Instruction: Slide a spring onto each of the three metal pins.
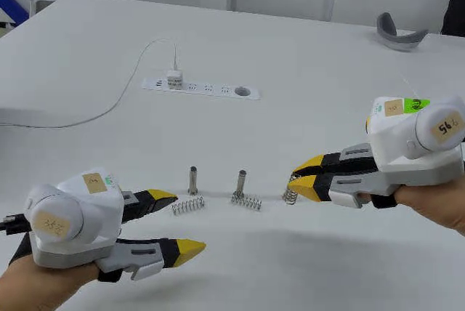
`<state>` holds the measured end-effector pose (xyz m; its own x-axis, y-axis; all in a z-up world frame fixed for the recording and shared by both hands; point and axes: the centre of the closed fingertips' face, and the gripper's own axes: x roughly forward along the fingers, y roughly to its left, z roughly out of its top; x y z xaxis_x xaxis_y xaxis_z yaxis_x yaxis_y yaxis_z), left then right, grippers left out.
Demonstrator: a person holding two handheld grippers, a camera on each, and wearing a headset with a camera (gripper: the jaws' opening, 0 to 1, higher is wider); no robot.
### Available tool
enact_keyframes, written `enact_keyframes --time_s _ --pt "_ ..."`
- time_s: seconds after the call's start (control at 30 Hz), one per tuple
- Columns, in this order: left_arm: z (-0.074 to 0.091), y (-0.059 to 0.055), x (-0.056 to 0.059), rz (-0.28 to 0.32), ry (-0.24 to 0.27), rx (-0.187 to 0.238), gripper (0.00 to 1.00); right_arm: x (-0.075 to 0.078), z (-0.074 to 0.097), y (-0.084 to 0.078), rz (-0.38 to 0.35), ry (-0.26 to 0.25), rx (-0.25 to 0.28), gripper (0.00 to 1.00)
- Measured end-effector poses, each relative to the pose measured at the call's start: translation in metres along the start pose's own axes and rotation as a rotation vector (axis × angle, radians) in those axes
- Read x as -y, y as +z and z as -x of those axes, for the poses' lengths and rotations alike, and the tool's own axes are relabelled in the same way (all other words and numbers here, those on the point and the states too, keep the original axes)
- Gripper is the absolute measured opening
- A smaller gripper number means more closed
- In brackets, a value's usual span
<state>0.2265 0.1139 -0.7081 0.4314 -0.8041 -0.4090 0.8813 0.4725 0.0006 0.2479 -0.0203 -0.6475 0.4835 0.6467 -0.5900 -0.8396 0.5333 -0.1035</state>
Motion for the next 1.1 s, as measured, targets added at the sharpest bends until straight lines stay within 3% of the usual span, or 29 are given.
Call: enact_keyframes --time_s 0.6,1.1 --pt "0.006 -0.003 -0.008 0.02 0.032 0.002 0.53 0.04 0.003 0.0 -0.03 -0.133 0.028 0.12" --pt "0.008 -0.005 -0.011 0.027 0.042 0.0 0.53 0.057 -0.011 -0.004 -0.063 -0.162 0.039 0.12"
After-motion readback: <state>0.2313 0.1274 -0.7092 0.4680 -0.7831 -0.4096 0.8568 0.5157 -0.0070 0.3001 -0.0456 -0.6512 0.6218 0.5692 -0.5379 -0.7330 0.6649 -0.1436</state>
